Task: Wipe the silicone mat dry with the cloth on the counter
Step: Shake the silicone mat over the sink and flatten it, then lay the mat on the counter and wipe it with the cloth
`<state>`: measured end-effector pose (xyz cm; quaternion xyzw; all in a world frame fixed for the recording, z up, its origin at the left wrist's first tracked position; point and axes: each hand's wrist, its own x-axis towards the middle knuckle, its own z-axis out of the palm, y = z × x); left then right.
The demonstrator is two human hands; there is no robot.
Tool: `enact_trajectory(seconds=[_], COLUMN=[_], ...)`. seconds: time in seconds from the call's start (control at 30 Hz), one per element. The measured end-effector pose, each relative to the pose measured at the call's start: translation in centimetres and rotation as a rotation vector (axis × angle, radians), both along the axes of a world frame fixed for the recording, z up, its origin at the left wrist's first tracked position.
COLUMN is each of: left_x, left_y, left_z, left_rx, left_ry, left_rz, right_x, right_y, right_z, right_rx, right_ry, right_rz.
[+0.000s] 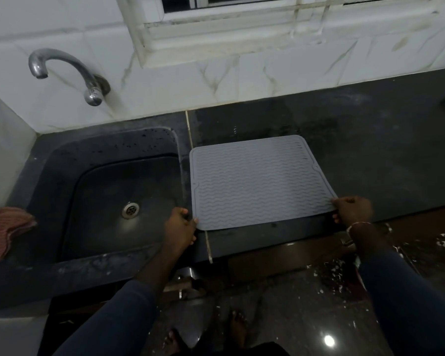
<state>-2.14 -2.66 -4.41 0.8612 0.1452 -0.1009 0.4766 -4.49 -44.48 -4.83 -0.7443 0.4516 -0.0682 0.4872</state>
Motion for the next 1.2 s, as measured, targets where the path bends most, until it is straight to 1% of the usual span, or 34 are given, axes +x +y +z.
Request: enact_trajectory(seconds=[0.1, 0.23, 0.33, 0.4, 0.47, 0.57, 0.67, 0.8, 0.97, 1.13, 1.2], left_x=[-0.2, -0.6, -0.9, -1.1, -1.3, -1.7, -2.2, -3.4, -6.0, -7.7, -8.2], left_y=[0.0, 0.2, 0.7, 1.0, 1.6, 3.1, 5.9, 10.7, 19.8, 25.6, 27.9], left_z=[0.0, 0.3, 0.2, 0.1, 0.1, 0.2, 0.1, 0.2, 0.1, 0.7, 1.1], left_rx=[0.019, 0.047, 0.063, 0.055, 0.06, 0.075, 0.081, 0.087, 0.11, 0.131, 0.154], left_ry=[0.011, -0.009, -0.025, -0.037, -0.045, -0.087, -0.112, -0.115, -0.138, -0.187, -0.22], left_rz=[0.012, -0.042, -0.067, -0.067, -0.071, -0.07, -0.021, 0.066, 0.204, 0.269, 0.287], right_x=[-0.3, -0.7, -0.8, -0.6, -0.2, 0.1, 0.3, 0.1, -0.5, -0.7, -0.6], right_y=[0.3, 1.0, 3.9, 7.0, 10.8, 16.6, 22.5, 29.4, 38.4, 44.7, 47.3], right_z=[0.0, -0.1, 0.8, 1.5, 1.7, 1.8, 2.0, 2.3, 3.2, 3.8, 4.1], right_rx=[-0.062, -0.143, -0.253, -0.303, -0.31, -0.252, -0.203, -0.159, -0.173, -0.185, -0.17], right_ry=[0.026, 0.067, 0.059, 0.005, -0.028, -0.075, -0.126, -0.11, -0.067, -0.005, -0.023], right_rz=[0.008, -0.054, -0.025, 0.047, 0.145, 0.301, 0.442, 0.592, 0.795, 0.934, 0.955])
